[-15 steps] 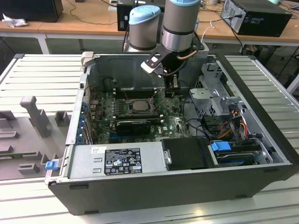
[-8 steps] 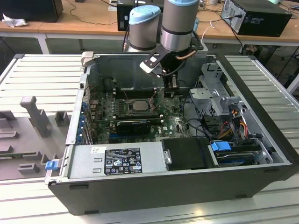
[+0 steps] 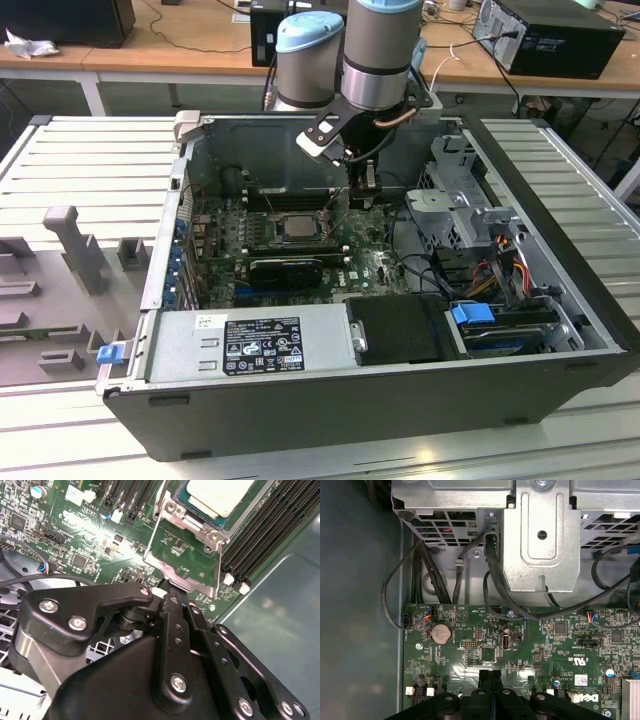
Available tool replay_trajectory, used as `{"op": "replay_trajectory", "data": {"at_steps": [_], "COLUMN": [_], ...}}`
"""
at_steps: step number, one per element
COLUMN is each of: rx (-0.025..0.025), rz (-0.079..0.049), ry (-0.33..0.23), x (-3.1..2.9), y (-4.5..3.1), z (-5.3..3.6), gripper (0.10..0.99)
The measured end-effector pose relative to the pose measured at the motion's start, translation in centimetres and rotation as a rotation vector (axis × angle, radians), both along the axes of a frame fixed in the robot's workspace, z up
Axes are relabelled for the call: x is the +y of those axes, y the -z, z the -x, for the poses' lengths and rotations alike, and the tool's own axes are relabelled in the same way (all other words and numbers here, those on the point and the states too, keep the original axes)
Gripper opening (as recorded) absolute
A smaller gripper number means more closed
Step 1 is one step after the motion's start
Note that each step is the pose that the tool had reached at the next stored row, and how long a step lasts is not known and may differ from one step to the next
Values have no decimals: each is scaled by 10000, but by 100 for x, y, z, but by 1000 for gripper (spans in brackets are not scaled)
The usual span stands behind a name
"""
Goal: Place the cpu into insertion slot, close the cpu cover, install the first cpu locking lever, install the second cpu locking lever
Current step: 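Close the cpu cover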
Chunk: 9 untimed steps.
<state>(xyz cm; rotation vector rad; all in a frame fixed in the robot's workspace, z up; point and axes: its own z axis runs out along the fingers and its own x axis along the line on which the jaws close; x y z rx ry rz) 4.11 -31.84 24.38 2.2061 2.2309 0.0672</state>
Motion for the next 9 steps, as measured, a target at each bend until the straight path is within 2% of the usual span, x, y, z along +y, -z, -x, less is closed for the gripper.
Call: {"op": "replay_trajectory", "data": {"at_steps": [9], "rx": [0], "rz": [1], "ry": [1], "x": [0], "y": [0], "z": [45], "gripper": [106]}}
